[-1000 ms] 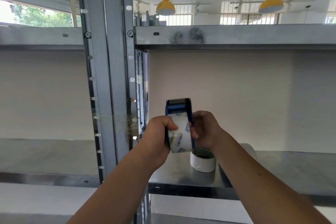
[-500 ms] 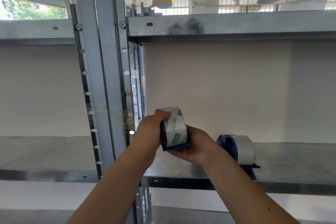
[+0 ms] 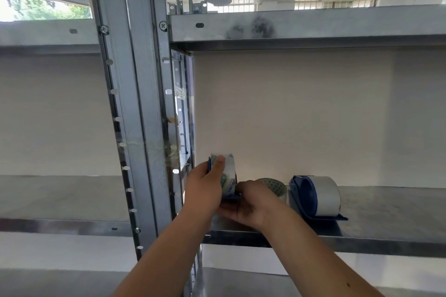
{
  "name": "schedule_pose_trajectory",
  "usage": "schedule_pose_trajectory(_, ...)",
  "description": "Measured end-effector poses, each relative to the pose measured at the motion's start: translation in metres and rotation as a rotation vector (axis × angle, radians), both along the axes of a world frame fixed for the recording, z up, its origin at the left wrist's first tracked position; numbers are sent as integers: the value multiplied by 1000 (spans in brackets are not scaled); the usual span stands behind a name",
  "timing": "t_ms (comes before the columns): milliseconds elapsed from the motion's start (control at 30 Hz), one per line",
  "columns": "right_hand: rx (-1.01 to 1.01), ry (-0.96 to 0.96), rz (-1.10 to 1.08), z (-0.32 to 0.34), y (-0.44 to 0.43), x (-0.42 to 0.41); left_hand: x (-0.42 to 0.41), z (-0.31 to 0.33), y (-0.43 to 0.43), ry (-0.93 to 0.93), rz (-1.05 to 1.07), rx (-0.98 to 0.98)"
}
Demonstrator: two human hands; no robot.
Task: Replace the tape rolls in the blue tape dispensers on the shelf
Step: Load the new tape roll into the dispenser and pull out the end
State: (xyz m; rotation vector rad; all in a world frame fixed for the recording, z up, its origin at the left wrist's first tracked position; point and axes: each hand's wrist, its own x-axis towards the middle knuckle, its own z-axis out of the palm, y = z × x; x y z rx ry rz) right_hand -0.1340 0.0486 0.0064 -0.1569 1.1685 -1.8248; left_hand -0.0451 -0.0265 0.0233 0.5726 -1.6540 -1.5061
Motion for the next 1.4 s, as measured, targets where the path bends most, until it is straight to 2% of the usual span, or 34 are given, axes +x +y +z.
schedule_pose_trajectory(200, -106, -158, 9, -3, -1, 8, -6, -10, -2, -14, 28, 17)
schedule_pose_trajectory(267, -63, -95, 39, -5, 0, 6, -6, -14, -4, -8, 26, 21)
schedule_pose_trajectory(400, 188, 209, 123, -2, 7, 2, -7, -18, -10, -41, 9, 26)
schedule_pose_trajectory(533, 301, 376, 77, 4, 23, 5, -8, -20, -8, -68, 27, 9)
schedule_pose_trajectory(833, 274, 470, 2, 3, 42, 16, 9, -30, 2, -41, -73, 146)
schedule_pose_trajectory(1067, 252, 494, -29, -2, 52, 26, 14, -30, 8, -17, -92, 147)
schedule_pose_trajectory(1400, 230, 516, -103, -8, 71, 28, 19, -36, 24, -5, 44, 85)
